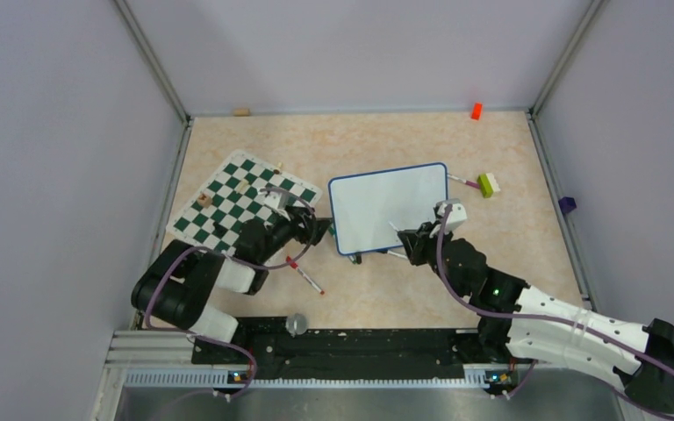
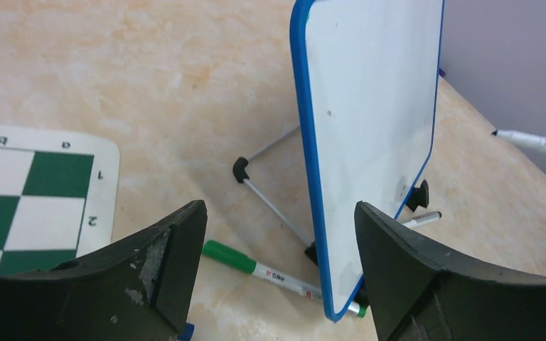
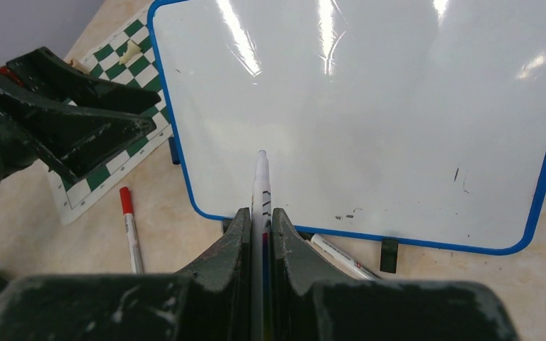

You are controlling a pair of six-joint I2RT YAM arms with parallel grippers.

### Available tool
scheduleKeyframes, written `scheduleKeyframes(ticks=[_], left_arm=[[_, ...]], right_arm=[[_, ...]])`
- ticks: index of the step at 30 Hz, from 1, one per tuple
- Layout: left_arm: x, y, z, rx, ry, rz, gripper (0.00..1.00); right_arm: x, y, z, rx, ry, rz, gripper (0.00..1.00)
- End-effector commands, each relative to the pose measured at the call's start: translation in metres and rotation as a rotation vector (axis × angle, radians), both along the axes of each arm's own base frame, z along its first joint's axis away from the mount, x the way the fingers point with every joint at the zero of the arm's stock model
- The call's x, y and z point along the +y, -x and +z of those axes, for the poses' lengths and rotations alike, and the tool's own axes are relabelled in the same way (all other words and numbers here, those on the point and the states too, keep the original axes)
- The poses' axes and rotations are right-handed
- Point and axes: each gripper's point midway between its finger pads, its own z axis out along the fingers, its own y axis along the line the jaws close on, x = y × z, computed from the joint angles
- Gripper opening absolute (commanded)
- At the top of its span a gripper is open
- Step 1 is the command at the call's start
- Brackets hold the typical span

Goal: Write a sentence on the whiteboard
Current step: Hold the whiteboard on the whiteboard stand.

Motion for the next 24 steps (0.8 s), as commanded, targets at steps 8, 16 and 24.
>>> scheduleKeyframes(ticks=[8, 16, 24], left_arm=[[-0.022, -0.023, 0.03, 0.048, -0.141, -0.125, 0.84], [-0.045, -0.014, 0.028, 0.06, -0.027, -0.327, 0.75], [-0.062, 0.004, 0.028, 0.054, 0.102, -0.521, 0.71]], right_arm=[[0.004, 0.0, 0.024, -0.048, -0.039, 0.01, 0.0], [0.015, -0.001, 0.056, -0.04, 0.022, 0.061, 0.0], [0.062, 0.0, 0.073, 0.033, 0.096, 0.222, 0.0]])
